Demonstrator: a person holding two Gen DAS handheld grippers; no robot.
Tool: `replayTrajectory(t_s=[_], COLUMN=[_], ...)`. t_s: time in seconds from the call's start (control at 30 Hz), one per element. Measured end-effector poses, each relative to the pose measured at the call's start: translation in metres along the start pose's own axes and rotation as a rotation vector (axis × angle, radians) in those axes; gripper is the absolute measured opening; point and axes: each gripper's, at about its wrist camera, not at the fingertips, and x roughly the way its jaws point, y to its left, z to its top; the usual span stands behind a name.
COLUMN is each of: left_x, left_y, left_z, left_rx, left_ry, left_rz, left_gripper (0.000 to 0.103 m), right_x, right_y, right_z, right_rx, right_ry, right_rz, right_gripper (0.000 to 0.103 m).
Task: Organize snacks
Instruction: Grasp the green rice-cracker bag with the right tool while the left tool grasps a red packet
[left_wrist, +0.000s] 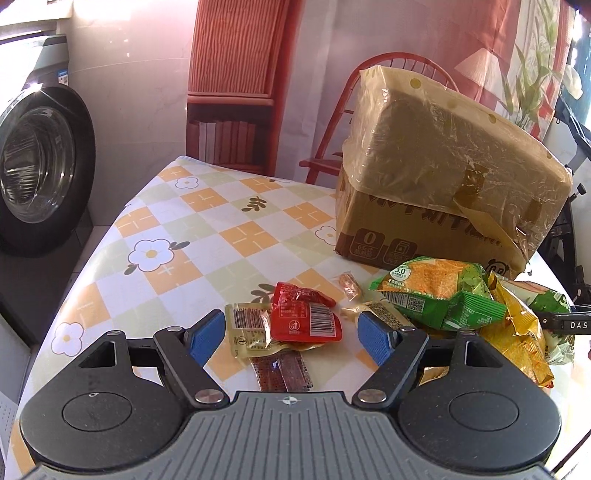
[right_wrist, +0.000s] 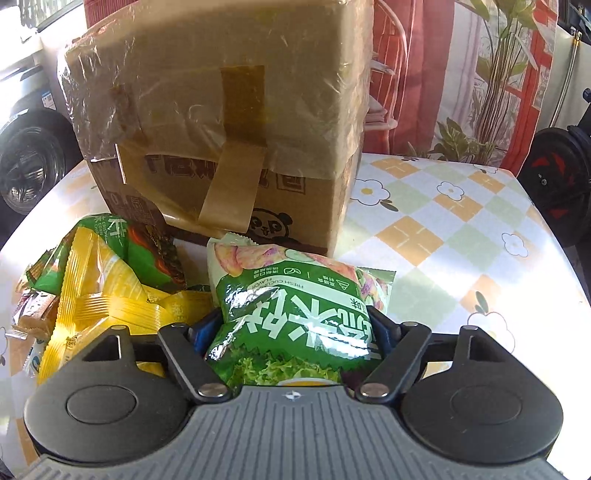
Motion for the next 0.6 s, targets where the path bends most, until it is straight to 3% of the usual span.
replayTrajectory(t_s=[0.13,0.27,0.47,0.6], left_x=[0.01,0.029,0.064,0.091], left_y=[0.002,0.001,-0.01,-0.009], left_z=[-0.007,-0.007,0.011,0.018], left_rx=[-0.007,0.006,0.066,0.034], left_ry=[0.032,0.065,0.037,0.055], left_rz=[-0.005,-0.023,0.001,0.016], left_gripper=[0.079,0.064,0.066,0.07], right_x=[-0.018,-0.03,-0.032,-0.033], right_y=[0.002,0.007,0.007,0.008], right_z=[-0.008,-0.016,-0.018,-0.019], right_rx=[0.04,0.047,0.06,0.054], right_ry=[-0.058,-0.112,-0.14,-0.147], right_rz=[0.001,-0.01,0.003,0.011], right_gripper=[0.076,0.076,0.076,0.076])
